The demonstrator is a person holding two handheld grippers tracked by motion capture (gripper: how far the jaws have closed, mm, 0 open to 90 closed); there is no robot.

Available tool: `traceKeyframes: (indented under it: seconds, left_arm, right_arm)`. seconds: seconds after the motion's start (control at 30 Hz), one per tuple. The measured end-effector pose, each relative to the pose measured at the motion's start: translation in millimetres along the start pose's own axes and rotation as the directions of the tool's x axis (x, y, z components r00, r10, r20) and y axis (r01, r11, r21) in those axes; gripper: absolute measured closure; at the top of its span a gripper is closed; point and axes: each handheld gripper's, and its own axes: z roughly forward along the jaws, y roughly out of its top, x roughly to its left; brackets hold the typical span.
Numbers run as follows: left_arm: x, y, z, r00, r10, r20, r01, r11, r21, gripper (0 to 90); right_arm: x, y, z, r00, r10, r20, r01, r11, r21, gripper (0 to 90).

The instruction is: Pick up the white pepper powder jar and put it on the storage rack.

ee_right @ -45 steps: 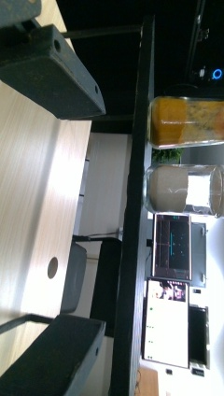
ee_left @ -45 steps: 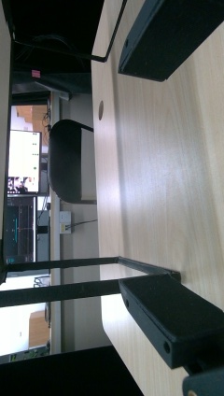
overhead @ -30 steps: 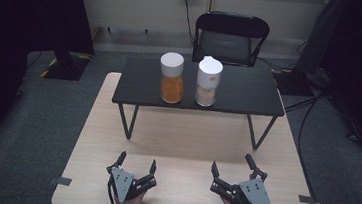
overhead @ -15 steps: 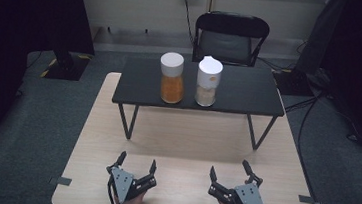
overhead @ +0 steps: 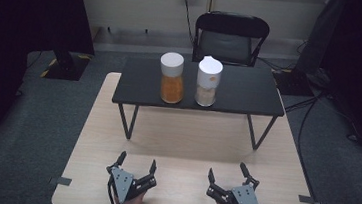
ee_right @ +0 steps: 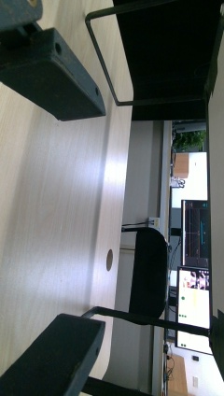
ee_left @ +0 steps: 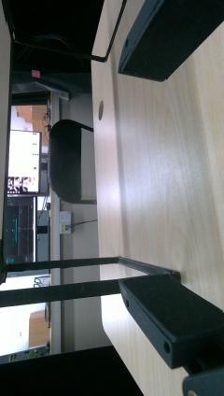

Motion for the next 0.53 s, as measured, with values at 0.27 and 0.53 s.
traceKeyframes:
  seconds: [0.27, 0.53]
  left_arm:
    - [0.0, -0.1, -0.1, 1.0, 0.0, 0.0, 0.0, 1.0, -0.001, 0.3]
    - [0.0, -0.1, 0.0, 1.0, 0.0, 0.0, 0.0, 1.0, 0.0, 0.3]
  right_arm:
    - [0.6, -1.1, -0.3, 1.0, -0.001, 0.006, 0.001, 1.0, 0.006, 0.0]
    - [0.1, -1.2, -0.1, 1.0, 0.0, 0.005, 0.0, 1.0, 0.01, 0.0]
